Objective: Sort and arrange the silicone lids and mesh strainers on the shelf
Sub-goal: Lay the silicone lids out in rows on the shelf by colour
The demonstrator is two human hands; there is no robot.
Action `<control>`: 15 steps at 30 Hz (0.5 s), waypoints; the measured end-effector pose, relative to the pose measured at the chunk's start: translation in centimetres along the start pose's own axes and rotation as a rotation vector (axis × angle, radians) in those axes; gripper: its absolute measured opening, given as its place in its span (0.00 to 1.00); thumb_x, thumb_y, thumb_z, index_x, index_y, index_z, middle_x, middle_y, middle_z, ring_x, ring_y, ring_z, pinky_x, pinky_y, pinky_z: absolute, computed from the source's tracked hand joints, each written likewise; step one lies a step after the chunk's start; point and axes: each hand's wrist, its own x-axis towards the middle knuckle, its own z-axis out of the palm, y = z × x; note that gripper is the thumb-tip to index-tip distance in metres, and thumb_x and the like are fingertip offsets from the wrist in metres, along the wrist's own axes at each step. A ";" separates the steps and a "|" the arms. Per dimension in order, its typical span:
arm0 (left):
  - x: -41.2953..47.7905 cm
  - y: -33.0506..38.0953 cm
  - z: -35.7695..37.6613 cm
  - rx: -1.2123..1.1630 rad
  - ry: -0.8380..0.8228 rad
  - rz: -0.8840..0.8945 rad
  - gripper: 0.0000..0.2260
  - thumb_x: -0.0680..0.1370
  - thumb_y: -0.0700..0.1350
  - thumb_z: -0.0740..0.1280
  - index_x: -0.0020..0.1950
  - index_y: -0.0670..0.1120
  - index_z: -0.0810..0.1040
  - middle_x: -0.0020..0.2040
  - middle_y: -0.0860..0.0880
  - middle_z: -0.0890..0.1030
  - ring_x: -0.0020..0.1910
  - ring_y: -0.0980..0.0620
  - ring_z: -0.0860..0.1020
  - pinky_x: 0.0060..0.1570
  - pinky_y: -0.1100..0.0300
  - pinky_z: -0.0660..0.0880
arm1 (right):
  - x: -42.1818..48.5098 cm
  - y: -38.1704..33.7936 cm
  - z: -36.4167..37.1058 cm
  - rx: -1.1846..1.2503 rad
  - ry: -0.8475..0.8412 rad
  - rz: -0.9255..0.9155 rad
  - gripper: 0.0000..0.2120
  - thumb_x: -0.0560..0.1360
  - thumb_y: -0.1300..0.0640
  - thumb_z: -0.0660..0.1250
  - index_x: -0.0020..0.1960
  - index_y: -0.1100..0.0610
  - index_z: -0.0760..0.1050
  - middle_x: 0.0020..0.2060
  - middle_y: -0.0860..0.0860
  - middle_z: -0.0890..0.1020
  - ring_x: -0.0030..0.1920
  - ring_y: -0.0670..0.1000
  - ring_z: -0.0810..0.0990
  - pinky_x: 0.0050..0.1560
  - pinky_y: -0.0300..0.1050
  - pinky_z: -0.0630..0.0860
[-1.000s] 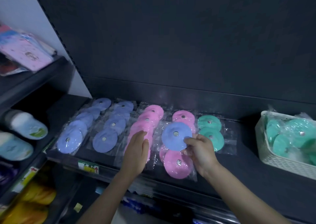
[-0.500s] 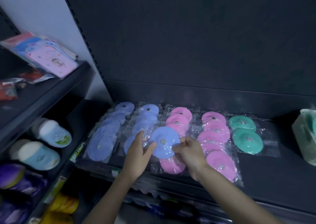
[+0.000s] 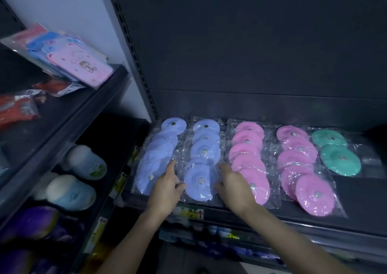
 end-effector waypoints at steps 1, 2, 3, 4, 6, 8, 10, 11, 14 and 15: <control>0.1 -0.2 0.0 0.007 -0.010 0.013 0.35 0.75 0.42 0.70 0.77 0.48 0.54 0.37 0.56 0.74 0.38 0.58 0.74 0.39 0.66 0.68 | 0.1 -0.1 0.2 -0.051 -0.002 -0.004 0.15 0.74 0.63 0.61 0.60 0.58 0.67 0.43 0.58 0.82 0.43 0.60 0.79 0.37 0.50 0.73; 0.2 -0.3 -0.1 0.011 -0.004 0.018 0.35 0.76 0.43 0.70 0.77 0.49 0.54 0.38 0.54 0.75 0.39 0.56 0.75 0.40 0.65 0.69 | 0.3 -0.1 0.3 -0.087 0.002 -0.007 0.15 0.74 0.63 0.61 0.61 0.57 0.67 0.44 0.58 0.82 0.44 0.61 0.80 0.37 0.51 0.74; 0.4 -0.5 -0.1 0.017 0.010 0.019 0.34 0.76 0.43 0.69 0.77 0.49 0.55 0.41 0.51 0.77 0.42 0.54 0.76 0.41 0.63 0.71 | 0.5 -0.1 0.5 -0.112 0.012 -0.008 0.16 0.74 0.63 0.61 0.61 0.57 0.67 0.44 0.58 0.82 0.44 0.60 0.80 0.38 0.51 0.75; 0.8 -0.7 -0.2 0.036 0.023 0.017 0.34 0.76 0.44 0.69 0.77 0.49 0.55 0.44 0.48 0.79 0.45 0.51 0.77 0.44 0.60 0.73 | 0.8 -0.2 0.6 -0.133 0.024 -0.009 0.16 0.74 0.62 0.62 0.61 0.57 0.68 0.44 0.57 0.82 0.44 0.60 0.80 0.39 0.52 0.76; 1.3 -0.9 -0.4 0.118 0.018 0.040 0.34 0.75 0.45 0.70 0.76 0.48 0.56 0.48 0.44 0.80 0.48 0.46 0.79 0.46 0.54 0.76 | 1.2 -0.4 0.8 -0.168 0.034 -0.001 0.17 0.73 0.61 0.63 0.62 0.57 0.68 0.45 0.58 0.82 0.45 0.60 0.80 0.40 0.51 0.76; 1.5 -0.8 -0.6 0.211 -0.029 0.069 0.34 0.75 0.47 0.70 0.76 0.49 0.54 0.51 0.44 0.80 0.48 0.45 0.79 0.46 0.52 0.76 | 1.4 -0.5 0.7 -0.201 0.017 -0.001 0.17 0.73 0.60 0.64 0.61 0.57 0.68 0.45 0.58 0.82 0.46 0.60 0.80 0.40 0.49 0.74; 1.5 -0.7 -0.9 0.309 -0.061 0.074 0.35 0.74 0.50 0.70 0.76 0.49 0.55 0.59 0.46 0.76 0.56 0.46 0.76 0.50 0.53 0.75 | 1.4 -0.4 0.7 -0.270 -0.022 -0.027 0.15 0.73 0.61 0.65 0.58 0.58 0.69 0.46 0.59 0.82 0.47 0.60 0.80 0.38 0.48 0.71; 1.4 -0.9 -0.9 0.359 -0.049 0.086 0.34 0.74 0.53 0.70 0.75 0.49 0.58 0.62 0.46 0.73 0.60 0.46 0.73 0.53 0.52 0.73 | 1.4 -0.4 0.7 -0.300 -0.037 -0.037 0.14 0.72 0.62 0.65 0.57 0.59 0.69 0.46 0.59 0.82 0.46 0.61 0.80 0.38 0.47 0.70; 1.3 -1.6 -0.6 0.369 0.061 0.206 0.32 0.72 0.59 0.68 0.71 0.45 0.66 0.66 0.45 0.68 0.66 0.44 0.67 0.61 0.50 0.70 | 1.3 -0.6 0.5 -0.319 -0.044 -0.051 0.10 0.74 0.60 0.62 0.54 0.60 0.70 0.46 0.60 0.82 0.46 0.61 0.80 0.36 0.46 0.67; 1.4 -1.7 -0.4 0.349 0.059 0.259 0.32 0.73 0.60 0.66 0.72 0.44 0.66 0.69 0.44 0.67 0.69 0.44 0.64 0.65 0.49 0.68 | 1.4 -0.6 0.4 -0.330 -0.028 -0.070 0.08 0.75 0.59 0.62 0.53 0.60 0.71 0.47 0.60 0.81 0.48 0.61 0.79 0.36 0.44 0.65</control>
